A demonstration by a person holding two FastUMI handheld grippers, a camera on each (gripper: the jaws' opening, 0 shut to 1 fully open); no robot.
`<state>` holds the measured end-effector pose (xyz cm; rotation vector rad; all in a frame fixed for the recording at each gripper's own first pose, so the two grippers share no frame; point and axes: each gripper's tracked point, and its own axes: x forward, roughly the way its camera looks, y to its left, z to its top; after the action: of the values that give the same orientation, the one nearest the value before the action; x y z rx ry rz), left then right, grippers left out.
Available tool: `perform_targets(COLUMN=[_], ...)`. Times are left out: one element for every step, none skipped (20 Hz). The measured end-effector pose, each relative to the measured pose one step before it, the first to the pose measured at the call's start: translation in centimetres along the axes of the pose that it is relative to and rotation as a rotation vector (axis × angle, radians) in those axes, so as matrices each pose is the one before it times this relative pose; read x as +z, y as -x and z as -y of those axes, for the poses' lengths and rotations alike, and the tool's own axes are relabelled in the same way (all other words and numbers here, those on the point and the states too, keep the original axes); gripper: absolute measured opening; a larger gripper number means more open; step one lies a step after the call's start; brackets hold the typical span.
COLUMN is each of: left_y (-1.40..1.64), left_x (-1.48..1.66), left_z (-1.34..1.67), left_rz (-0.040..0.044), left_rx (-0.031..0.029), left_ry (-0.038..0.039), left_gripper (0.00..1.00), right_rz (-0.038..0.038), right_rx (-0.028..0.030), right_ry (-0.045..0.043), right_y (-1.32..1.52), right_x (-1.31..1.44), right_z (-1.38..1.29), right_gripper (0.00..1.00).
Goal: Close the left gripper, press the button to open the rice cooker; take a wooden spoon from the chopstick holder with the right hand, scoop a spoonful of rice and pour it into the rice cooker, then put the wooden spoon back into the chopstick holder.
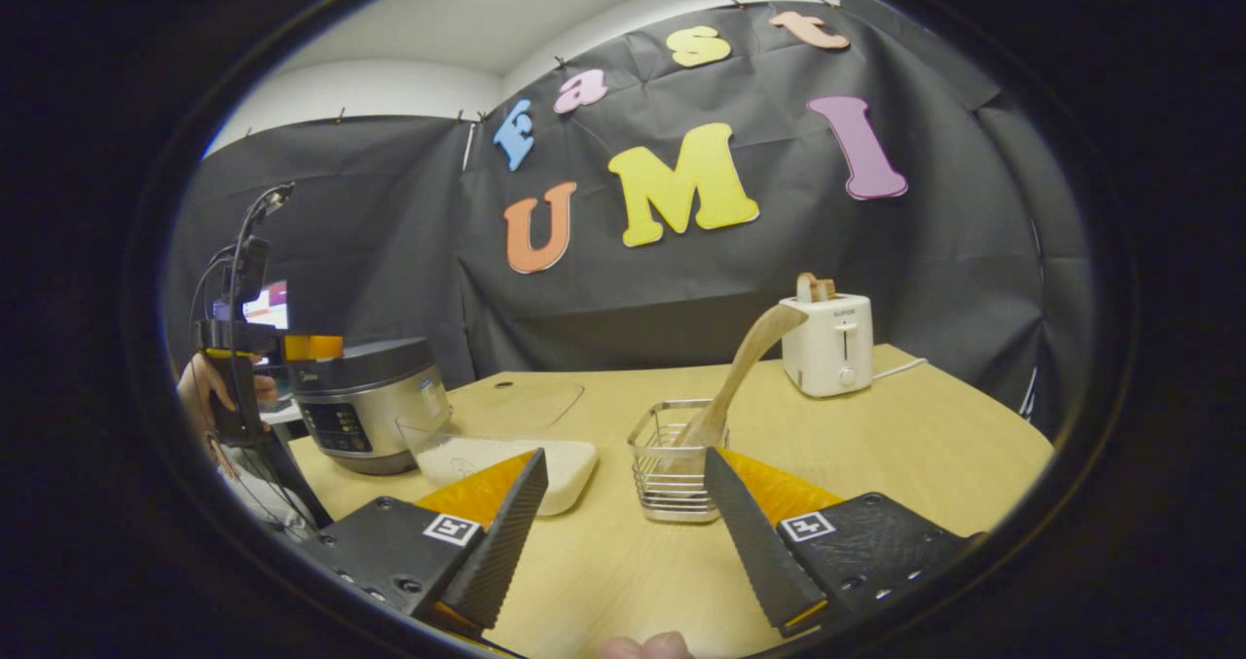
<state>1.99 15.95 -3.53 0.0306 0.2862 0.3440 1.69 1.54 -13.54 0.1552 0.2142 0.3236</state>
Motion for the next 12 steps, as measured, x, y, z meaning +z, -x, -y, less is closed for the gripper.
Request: perform_targets(left_y=[-0.059, 0.159, 0.283, 0.499, 0.638, 0.675, 0.488, 0.584, 0.659, 0.53, 0.525, 0.435], left_x=[0.026, 0.434, 0.435, 0.646, 0.756, 0.611, 0.543, 0.219, -0.147, 0.101, 0.259, 0.183], left_z=[-0.036, 0.18, 0.127, 0.437, 0.793, 0.958, 1.157, 1.176, 0.89, 0.874, 0.954, 0.562], left_rz=[0.0052, 0.01288, 0.01512, 0.02608, 0.03139, 0.03358, 0.02658, 0.01266, 0.00543, 0.01439, 0.0162, 0.02488], left_rx=[0.00205, 0.00181, 0.00393, -0.00952, -0.02121, -0.02827, -0.03525, -0.03485, -0.034, -0.02756, -0.02975, -0.01573], left_ry=[0.02957, 0.01571, 0.00281, -0.00602, -0.00747, -0.00884, -0.00943, -0.00549, 0.00181, 0.00305, -0.00461, -0.00429], left_gripper=[0.97, 0.97, 0.98, 0.98, 0.98, 0.98, 0.97, 0.97, 0.97, 0.97, 0.98, 0.98], right_rz=[0.00576, 0.00608, 0.00677, 0.00684, 0.01268, 0.01272, 0.01428, 0.01426, 0.0157, 0.01439, 0.01273, 0.01096], right_rx=[-0.00648, -0.006, -0.01027, -0.01179, -0.00902, -0.00864, -0.00593, -0.00692, -0.0056, -0.00432, -0.00413, -0.00797], right_ry=[0.00386, 0.00592, 0.01208, 0.01172, 0.00806, 0.00718, 0.01025, 0.01214, 0.01401, 0.01275, 0.01093, 0.00587], right_y=[0.065, 0.093, -0.02, 0.064, 0.084, 0.019, 0.156, 0.101, 0.021, 0.254, 0.16, 0.131], right_x=[0.234, 0.267, 0.341, 0.396, 0.585, 0.668, 0.585, 0.721, 0.666, 0.669, 0.554, 0.531], right_z=[-0.077, -0.087, -0.229, -0.035, -0.006, -0.286, -0.348, -0.318, -0.377, -0.359, -0.305, -0.174], right_gripper=[0.92, 0.95, 0.95, 0.91, 0.96, 0.96, 0.92, 0.93, 0.95, 0.95, 0.91, 0.91])
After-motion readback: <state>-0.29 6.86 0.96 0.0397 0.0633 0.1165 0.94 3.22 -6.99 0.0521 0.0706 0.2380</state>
